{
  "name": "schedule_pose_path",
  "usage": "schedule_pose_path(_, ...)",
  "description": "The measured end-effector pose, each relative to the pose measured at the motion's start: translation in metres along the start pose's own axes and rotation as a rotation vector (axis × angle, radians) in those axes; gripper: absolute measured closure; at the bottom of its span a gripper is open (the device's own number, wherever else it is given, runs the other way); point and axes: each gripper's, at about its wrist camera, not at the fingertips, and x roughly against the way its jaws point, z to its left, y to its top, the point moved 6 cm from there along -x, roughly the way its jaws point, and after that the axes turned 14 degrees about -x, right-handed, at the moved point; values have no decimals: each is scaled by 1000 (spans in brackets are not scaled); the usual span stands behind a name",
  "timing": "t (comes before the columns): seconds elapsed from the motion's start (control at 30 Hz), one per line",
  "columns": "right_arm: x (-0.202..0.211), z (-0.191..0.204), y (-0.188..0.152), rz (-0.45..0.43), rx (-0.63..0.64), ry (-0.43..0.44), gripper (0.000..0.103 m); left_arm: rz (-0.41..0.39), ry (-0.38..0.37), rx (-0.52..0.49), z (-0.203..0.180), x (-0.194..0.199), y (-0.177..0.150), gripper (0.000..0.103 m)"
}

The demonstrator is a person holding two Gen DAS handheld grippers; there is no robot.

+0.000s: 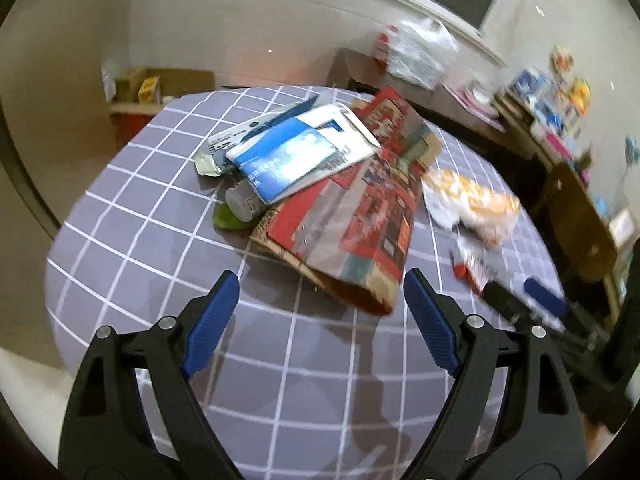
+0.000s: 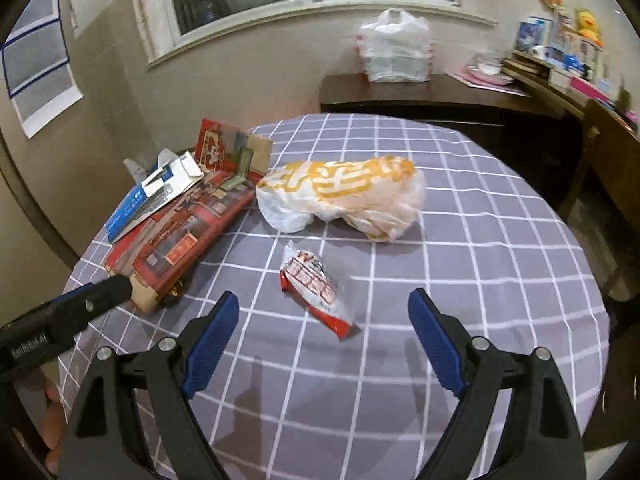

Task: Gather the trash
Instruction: 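Return to table, grasp red snack wrapper with right while left grasps red carton, then carry wrapper and carton over the blue bin and release both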

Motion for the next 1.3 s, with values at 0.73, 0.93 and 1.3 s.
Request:
schedule_pose_path(0.73, -3, 40, -9, 39, 35, 135, 87, -70, -105, 45, -5, -14, 12, 91)
schedule_pose_path(0.93, 8, 53, -9, 28, 14, 172, 87, -85, -154, 19, -8, -2, 9, 98)
schedule_pose_path(1.3, 47, 86, -15, -17, 3, 242, 87, -226, -140, -81, -14, 65, 4, 101)
